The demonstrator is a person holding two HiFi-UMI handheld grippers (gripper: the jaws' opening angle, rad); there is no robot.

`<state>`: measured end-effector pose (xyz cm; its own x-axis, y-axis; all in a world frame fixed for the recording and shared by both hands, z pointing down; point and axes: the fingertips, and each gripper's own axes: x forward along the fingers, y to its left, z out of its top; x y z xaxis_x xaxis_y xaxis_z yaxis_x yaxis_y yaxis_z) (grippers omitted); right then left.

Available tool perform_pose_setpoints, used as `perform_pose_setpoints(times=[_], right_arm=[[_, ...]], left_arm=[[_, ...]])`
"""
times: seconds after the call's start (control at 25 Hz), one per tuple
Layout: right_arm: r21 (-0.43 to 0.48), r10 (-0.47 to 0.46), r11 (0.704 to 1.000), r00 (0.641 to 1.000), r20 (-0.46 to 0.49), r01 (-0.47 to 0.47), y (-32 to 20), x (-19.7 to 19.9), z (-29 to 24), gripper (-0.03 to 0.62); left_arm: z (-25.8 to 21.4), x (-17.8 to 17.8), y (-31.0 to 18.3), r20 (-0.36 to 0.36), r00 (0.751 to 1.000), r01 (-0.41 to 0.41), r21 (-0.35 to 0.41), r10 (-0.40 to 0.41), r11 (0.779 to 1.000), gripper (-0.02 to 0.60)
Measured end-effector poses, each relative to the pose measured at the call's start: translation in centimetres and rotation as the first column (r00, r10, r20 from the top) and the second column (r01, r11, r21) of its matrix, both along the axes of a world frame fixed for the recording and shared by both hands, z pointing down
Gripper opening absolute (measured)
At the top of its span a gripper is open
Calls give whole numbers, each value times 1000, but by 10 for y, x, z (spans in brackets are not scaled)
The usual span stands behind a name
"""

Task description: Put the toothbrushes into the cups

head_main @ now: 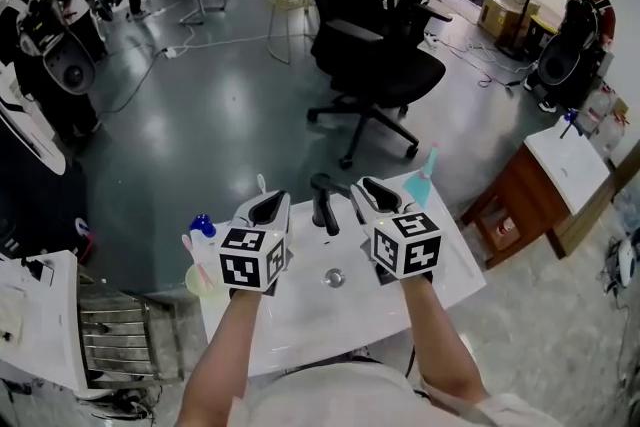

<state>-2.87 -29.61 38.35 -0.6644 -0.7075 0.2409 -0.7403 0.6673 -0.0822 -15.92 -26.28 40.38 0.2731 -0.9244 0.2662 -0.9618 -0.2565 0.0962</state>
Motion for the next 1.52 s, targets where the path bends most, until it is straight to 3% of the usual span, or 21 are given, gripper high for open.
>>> perform_pose_setpoints(times=[0.68,1.24,1.52], right_arm=[[-26,212,977,977,2,-212,31,69,11,137],[-81,369,926,929,-13,-368,64,147,33,179],[-98,362,922,925,-116,-374,66,193,46,187]], left_arm=[[4,63,0,8,981,-196,-1,196,981,3],[18,138,15,0,930,-367,-13,367,930,3],[27,190,14,-5,899,-438,-21,438,899,3]])
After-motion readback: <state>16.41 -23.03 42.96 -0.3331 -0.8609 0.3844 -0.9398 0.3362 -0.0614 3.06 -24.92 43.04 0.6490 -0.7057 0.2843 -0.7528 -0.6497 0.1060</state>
